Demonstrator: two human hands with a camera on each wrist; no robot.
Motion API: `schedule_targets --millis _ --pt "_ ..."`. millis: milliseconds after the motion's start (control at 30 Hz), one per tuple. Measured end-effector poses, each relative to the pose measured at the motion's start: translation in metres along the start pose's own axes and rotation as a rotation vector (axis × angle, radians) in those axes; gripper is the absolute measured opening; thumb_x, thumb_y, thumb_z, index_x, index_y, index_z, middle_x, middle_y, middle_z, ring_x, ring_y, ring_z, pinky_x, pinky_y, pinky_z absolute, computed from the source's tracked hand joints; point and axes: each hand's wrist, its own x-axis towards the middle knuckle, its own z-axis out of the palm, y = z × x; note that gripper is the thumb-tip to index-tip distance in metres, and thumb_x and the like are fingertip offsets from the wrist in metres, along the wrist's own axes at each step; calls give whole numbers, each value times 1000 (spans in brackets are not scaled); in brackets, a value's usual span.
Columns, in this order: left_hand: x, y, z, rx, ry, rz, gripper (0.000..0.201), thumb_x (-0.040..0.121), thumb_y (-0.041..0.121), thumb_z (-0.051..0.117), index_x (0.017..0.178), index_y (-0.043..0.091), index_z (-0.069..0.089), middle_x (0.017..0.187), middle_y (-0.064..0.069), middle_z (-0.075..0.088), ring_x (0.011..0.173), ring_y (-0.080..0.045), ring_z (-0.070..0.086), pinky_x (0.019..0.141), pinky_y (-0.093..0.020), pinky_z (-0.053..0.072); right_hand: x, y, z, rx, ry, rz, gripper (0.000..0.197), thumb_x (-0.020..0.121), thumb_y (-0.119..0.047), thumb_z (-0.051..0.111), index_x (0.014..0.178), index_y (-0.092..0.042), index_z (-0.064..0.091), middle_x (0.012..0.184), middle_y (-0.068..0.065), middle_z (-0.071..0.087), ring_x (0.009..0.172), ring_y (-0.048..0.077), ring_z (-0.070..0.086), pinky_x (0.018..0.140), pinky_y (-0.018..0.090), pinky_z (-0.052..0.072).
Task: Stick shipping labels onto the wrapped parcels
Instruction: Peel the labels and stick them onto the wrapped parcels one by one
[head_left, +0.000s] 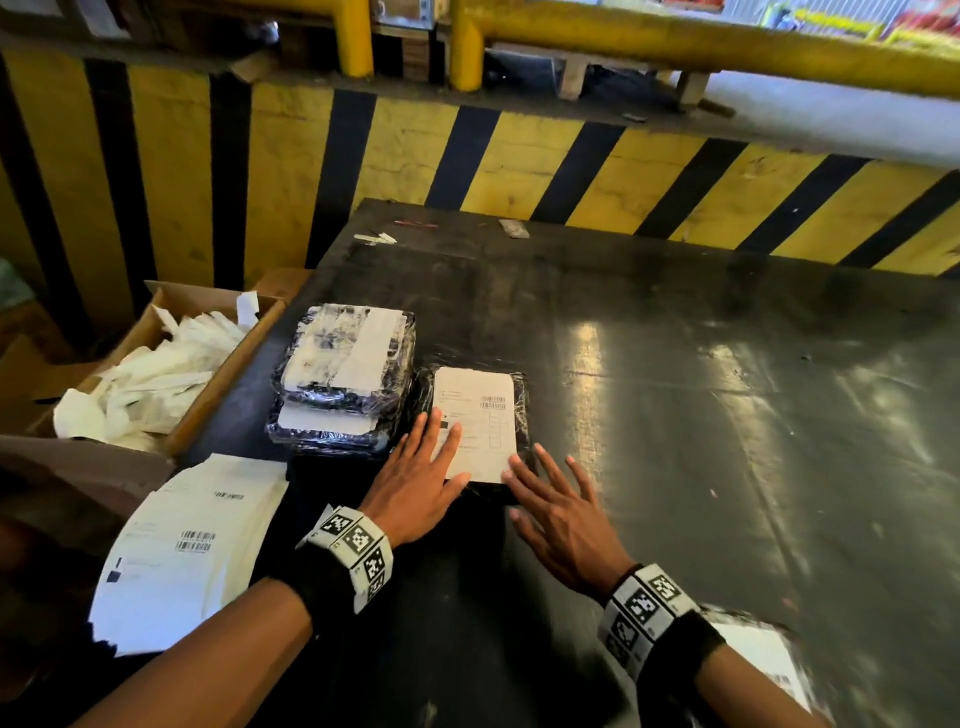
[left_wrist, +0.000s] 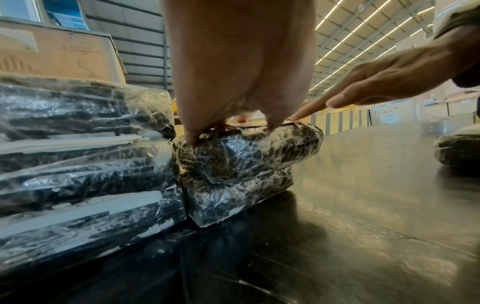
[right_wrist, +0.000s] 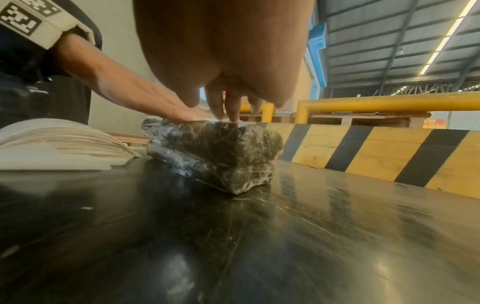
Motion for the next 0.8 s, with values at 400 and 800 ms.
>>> schedule_targets --millis 400,800 --pt "-2 4 -9 96 18 114 68 91 52 3 151 19 4 158 -5 -12 143 -21 -20 119 -42 -7 25 22 -25 121 131 -5 47 88 -38 32 120 -21 62 136 -3 55 134 24 41 108 35 17" --pt "-44 -57 0 224 70 227 55 98 38 16 151 26 5 158 14 0 145 -18 -15 117 -46 -8 85 3 -2 368 29 193 46 100 -28 34 146 -26 28 158 0 13 146 22 9 114 40 19"
